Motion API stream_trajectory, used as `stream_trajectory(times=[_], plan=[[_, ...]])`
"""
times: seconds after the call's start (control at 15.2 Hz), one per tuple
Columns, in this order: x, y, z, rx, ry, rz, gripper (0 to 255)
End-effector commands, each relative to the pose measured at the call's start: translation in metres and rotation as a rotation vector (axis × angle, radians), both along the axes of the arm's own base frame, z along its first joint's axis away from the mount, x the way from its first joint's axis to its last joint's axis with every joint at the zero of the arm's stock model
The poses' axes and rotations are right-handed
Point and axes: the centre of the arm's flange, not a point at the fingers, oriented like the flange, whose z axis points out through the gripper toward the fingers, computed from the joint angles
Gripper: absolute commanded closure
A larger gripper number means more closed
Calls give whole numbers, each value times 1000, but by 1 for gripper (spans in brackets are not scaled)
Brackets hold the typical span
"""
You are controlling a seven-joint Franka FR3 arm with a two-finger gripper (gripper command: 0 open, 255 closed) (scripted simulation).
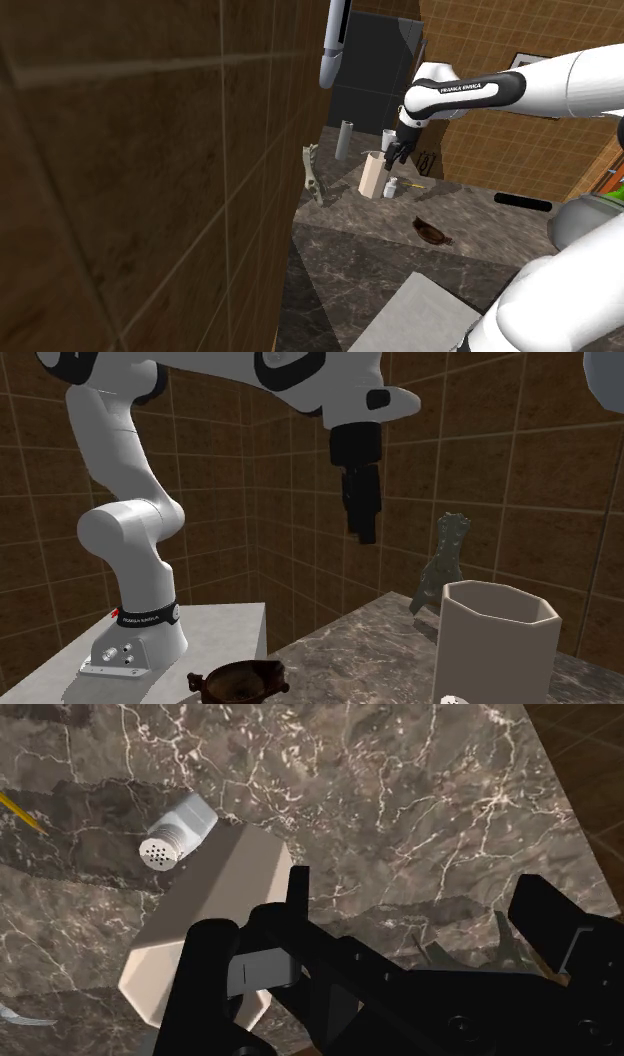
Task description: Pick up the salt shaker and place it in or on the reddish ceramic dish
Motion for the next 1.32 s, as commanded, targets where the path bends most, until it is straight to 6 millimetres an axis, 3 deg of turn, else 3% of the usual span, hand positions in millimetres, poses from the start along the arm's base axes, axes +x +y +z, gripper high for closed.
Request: stream_trajectory(times=[0.0,0.92,1.25], plan=[[9,-19,-14,-5,11,-11,0],[62,-170,-103,-38,81,-95,0],[61,-173,-129,-38,81,-95,0]])
